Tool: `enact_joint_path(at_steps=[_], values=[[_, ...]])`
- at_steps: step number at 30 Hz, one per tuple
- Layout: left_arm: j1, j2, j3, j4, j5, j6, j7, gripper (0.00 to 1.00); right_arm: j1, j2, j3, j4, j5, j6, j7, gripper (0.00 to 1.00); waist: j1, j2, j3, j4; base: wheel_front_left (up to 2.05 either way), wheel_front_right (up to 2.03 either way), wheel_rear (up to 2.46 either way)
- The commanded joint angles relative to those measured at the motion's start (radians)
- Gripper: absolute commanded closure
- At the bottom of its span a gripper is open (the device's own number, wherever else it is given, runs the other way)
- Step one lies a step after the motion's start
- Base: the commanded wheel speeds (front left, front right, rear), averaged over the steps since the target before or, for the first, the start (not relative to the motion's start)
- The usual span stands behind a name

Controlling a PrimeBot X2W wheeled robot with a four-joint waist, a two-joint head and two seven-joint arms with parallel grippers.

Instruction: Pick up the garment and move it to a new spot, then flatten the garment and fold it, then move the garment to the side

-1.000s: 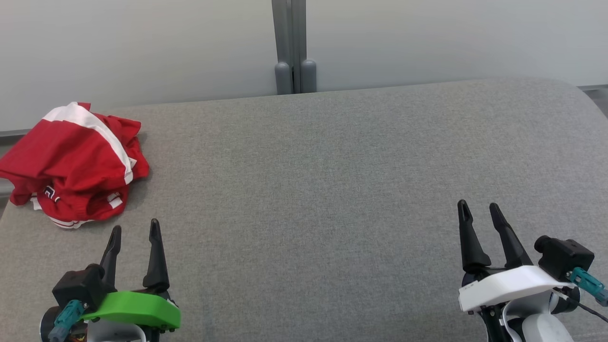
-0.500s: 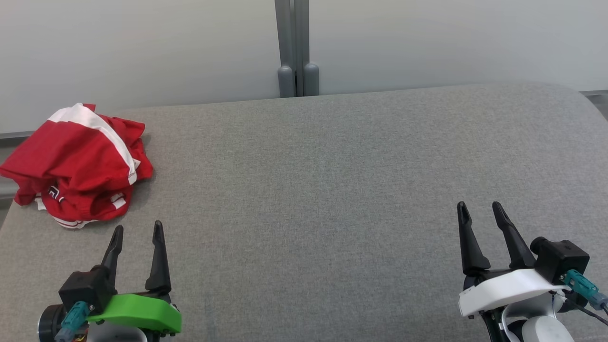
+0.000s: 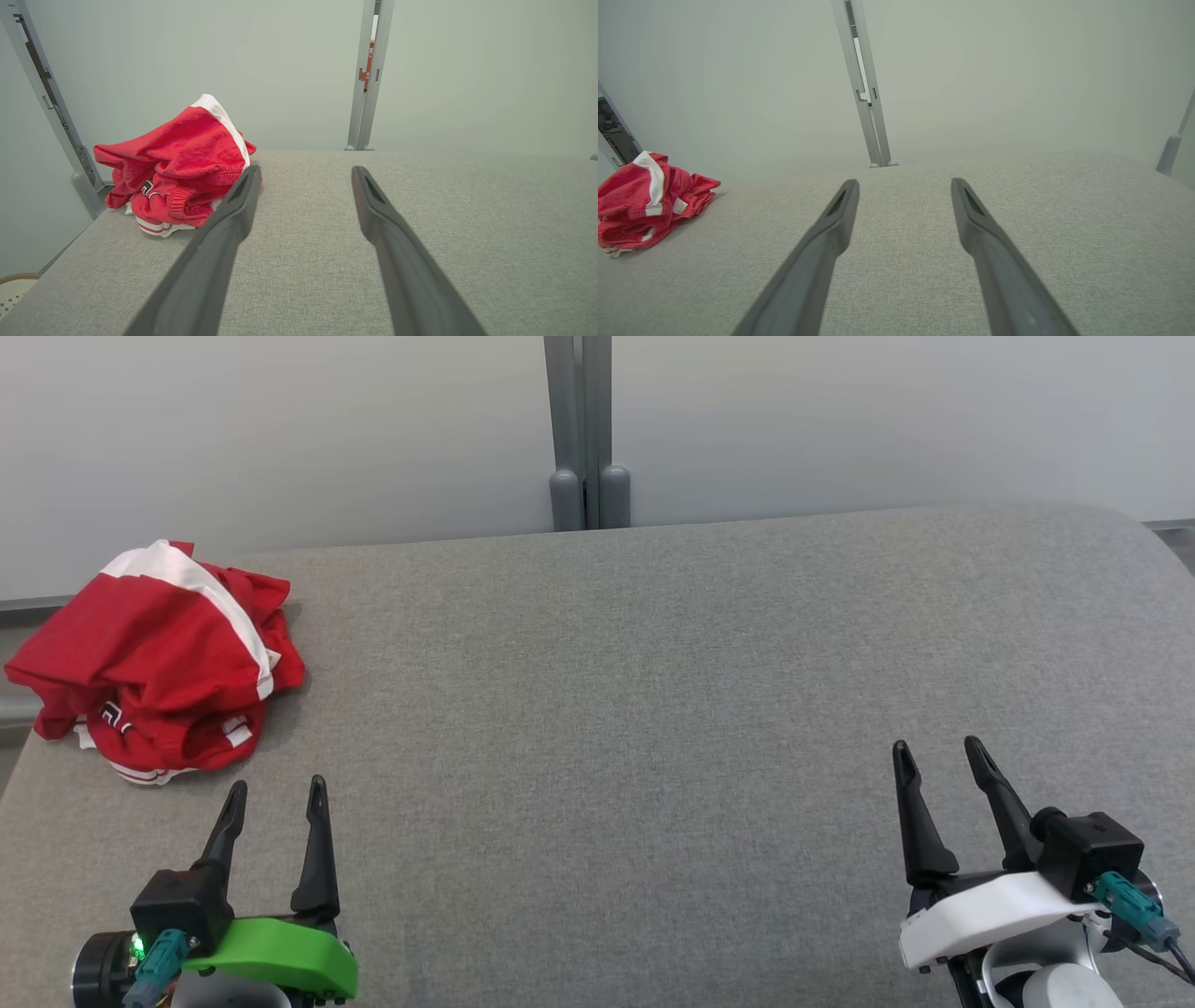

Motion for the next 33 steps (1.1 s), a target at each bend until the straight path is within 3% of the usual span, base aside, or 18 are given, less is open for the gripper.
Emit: enact_joint_path(at_steps=[1,10,33], values=[[0.011,0.008,0.001,-0.006,0.017,0.000,0.004,0.00,0.014,-0.004,0.000,-0.007,-0.021,0.003,0.000,0.00,0.0000,-0.0001,0.000,0.001,0.00,0.00,0.00],[0.014,0.015,0.002,-0.017,0.041,0.002,0.011,0.00,0.019,-0.005,0.000,-0.016,-0.063,0.003,0.001,0.00,0.0000,-0.0001,0.004,0.007,0.00,0.00,0.00],[0.006,0.024,0.000,0.000,0.002,0.011,0.012,0.00,0.021,-0.004,-0.004,-0.003,-0.040,0.002,0.006,0.00,0.0000,-0.0001,0.007,0.020,0.00,0.00,0.00]])
